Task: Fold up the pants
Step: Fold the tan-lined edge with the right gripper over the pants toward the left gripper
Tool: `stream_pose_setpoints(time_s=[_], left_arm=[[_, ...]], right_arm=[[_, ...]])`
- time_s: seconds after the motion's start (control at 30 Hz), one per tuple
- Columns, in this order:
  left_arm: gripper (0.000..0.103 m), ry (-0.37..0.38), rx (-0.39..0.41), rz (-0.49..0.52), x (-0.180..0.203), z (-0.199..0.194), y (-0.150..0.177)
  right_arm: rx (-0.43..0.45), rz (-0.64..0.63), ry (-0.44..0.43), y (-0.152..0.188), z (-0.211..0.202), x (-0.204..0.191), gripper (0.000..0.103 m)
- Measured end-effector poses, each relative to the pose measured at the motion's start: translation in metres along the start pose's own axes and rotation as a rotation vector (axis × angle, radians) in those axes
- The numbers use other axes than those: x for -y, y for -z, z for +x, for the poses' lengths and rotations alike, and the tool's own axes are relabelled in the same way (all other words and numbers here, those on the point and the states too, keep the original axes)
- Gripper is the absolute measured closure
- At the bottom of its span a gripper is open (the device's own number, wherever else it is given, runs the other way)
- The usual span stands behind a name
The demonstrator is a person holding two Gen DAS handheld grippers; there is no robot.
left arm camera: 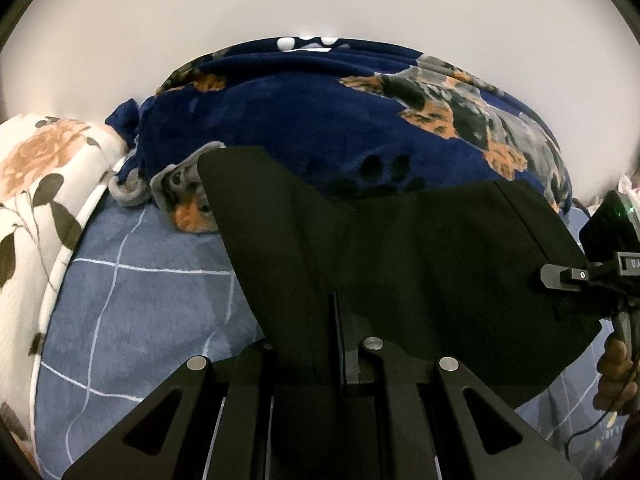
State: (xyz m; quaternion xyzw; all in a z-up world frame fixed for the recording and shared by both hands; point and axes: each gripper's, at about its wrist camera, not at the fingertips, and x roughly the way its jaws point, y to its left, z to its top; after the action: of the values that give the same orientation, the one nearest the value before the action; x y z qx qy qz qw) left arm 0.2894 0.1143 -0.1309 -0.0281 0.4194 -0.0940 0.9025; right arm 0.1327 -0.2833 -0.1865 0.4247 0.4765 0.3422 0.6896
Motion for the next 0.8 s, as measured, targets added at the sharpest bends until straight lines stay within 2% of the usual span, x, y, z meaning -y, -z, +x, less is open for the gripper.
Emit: stream_pose_setpoints(time_s=[0.23,0.6,0.8], left_arm=[[0.093,-0.012,-0.007,-0.018,-0.009,0.008,0.005],[0.092,-0.022,-0.008,-0.04,-0.022,0.021,0.019],[0.087,-0.027,-0.005,-0.049,-0.026,0.028,0.027]], right_arm=[[0.012,-0.008,0.049,0.001,-0.006,0.004,0.077],[0.016,-0.096,0.256,0.001,-0.002,-0.002,0.077],[0.032,-0.108,0.315,0.003,0.003,0.006,0.077]])
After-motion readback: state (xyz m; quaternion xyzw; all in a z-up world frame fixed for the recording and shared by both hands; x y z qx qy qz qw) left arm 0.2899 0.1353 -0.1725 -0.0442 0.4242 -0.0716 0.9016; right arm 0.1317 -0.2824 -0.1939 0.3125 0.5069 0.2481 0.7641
